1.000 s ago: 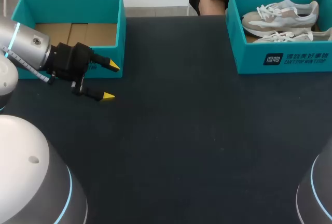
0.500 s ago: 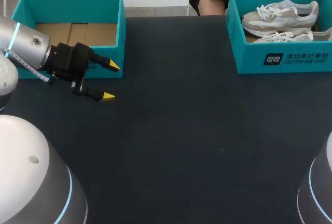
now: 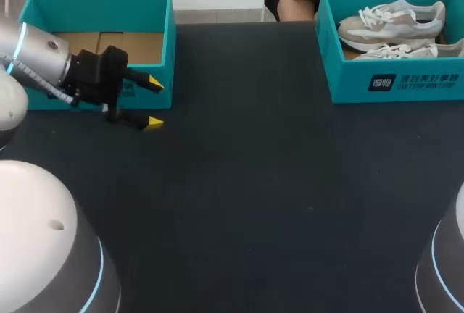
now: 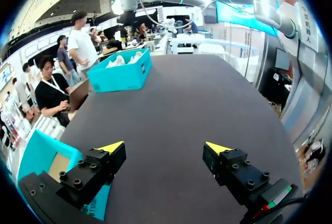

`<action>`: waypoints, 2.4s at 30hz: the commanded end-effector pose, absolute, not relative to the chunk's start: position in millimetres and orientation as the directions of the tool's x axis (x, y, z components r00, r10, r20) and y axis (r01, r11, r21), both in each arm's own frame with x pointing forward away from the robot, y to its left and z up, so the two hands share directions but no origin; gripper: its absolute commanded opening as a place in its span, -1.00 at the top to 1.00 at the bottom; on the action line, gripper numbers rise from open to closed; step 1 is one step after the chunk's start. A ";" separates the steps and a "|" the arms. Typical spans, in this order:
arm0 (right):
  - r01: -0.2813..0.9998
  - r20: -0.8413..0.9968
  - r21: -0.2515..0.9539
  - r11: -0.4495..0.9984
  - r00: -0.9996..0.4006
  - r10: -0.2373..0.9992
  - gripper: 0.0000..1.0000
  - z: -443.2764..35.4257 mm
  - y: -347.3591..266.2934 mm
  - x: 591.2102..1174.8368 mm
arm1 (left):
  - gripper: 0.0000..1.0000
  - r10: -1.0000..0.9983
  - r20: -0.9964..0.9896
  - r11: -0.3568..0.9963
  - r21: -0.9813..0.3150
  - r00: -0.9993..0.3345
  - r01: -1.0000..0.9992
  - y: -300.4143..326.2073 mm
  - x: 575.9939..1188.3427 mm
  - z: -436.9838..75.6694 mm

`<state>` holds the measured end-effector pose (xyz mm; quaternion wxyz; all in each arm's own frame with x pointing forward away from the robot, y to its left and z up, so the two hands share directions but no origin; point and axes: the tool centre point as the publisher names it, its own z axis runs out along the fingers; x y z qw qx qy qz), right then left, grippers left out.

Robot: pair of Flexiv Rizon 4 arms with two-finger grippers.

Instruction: Take the shoe out of the shoebox, open the shoe tongue, remove and reinsert the insole, then place the shoe into the shoebox

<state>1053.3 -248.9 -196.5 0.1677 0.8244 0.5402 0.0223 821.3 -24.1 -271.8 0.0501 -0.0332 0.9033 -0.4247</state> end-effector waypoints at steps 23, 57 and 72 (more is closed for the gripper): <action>0.911 -0.086 0.202 -0.359 0.382 0.920 -1.00 -194.1 -201.0 940.3 | -1.00 -0.987 0.077 0.100 -0.394 -0.141 -0.914 9.8 876.0 -257.4; 0.947 -0.054 0.038 -0.320 0.322 0.945 -1.00 -210.0 -174.0 881.5 | -1.00 -0.990 0.061 -0.131 -0.098 0.126 -0.986 39.5 903.0 -225.6; 0.971 -0.065 0.034 -0.235 0.237 0.969 -1.00 -211.5 -149.9 802.5 | -1.00 -0.978 0.030 -0.207 -0.091 0.205 -0.974 63.2 922.8 -230.3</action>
